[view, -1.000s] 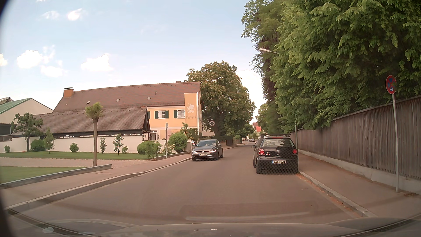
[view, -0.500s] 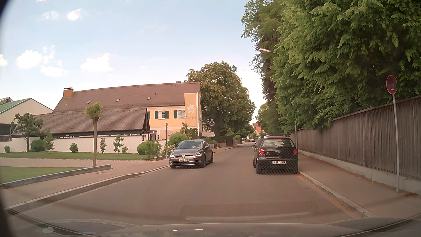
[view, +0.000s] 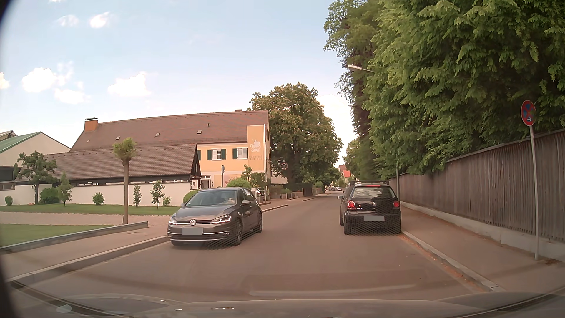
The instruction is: Follow the waypoints while adhering to traffic rules and regulations
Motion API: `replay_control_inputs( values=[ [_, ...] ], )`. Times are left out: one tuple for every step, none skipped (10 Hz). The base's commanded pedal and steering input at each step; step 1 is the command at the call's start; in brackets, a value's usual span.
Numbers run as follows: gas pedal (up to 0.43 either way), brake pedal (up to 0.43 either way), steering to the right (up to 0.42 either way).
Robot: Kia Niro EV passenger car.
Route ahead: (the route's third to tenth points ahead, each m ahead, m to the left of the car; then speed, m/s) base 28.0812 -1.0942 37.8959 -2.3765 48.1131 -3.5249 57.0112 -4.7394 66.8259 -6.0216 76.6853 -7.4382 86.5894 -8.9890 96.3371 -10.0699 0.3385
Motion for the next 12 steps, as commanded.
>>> replay_control_inputs(
  values=[
    [0.067,0.024,0.033],
    [0.118,0.018,0.038],
    [0.118,0.024,0.041],
    [0.118,0.024,0.045],
    [0.118,0.024,0.05],
    [0.118,0.024,0.051],
    [0.13,0.018,0.049],
    [0.15,0.024,0.041],
    [0.157,0.024,0.023],
    [0.157,0.018,-0.005],
    [0.169,0.018,-0.029],
    [0.169,0.024,-0.049]
  ],
)
